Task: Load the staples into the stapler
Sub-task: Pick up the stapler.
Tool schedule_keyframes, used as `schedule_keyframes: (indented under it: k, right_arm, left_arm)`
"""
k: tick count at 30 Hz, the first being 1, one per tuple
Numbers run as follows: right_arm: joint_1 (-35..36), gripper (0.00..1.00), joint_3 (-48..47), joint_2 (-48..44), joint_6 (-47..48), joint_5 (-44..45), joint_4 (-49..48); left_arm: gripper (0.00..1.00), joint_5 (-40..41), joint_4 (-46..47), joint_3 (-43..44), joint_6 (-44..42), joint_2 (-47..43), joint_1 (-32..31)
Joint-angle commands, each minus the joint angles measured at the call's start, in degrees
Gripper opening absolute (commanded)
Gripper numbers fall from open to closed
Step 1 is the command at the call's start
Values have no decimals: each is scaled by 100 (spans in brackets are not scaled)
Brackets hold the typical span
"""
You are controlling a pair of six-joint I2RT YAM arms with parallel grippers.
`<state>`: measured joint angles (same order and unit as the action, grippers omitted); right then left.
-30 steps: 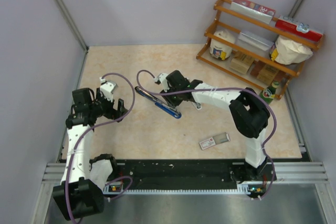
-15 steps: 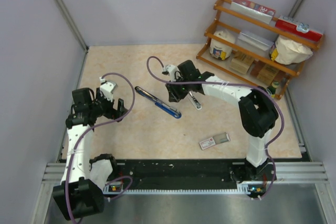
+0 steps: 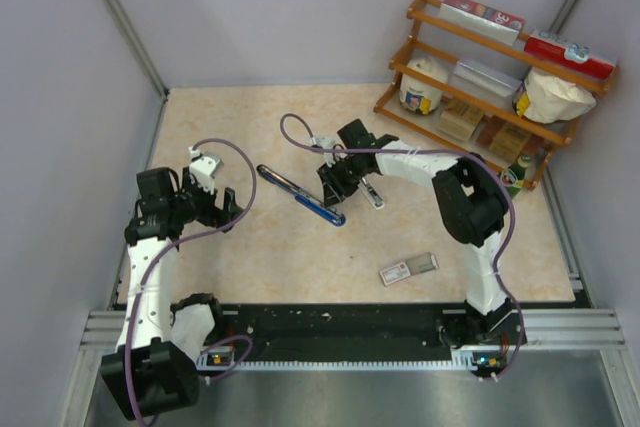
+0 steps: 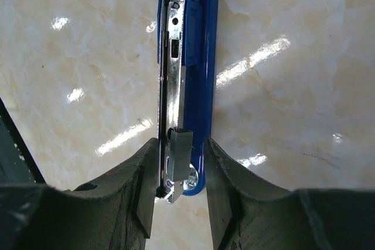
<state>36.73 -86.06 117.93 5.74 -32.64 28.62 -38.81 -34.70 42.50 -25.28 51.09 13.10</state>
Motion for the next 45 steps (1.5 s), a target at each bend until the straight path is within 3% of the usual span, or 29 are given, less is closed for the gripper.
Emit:
schedule_keyframes:
  k: [1, 13, 25, 36, 45]
  right_arm:
    - [10, 36, -323, 107, -46, -251, 100]
    - [-140, 29, -403, 213, -222, -708, 135]
    - [-140, 31, -403, 213, -126, -427, 152]
    - [-140, 20, -385, 151, -55, -348, 135]
    - [-131, 19, -280, -129, -29, -76, -32]
  left_arm:
    - [93, -162, 165, -40, -30, -108, 61]
    - [93, -162, 174, -40, -39, -108, 70]
    - [93, -171, 174, -49, -39, -108, 61]
    - [93, -171, 174, -49, -39, -91, 70]
    - [93, -171, 174, -49, -39, -82, 78]
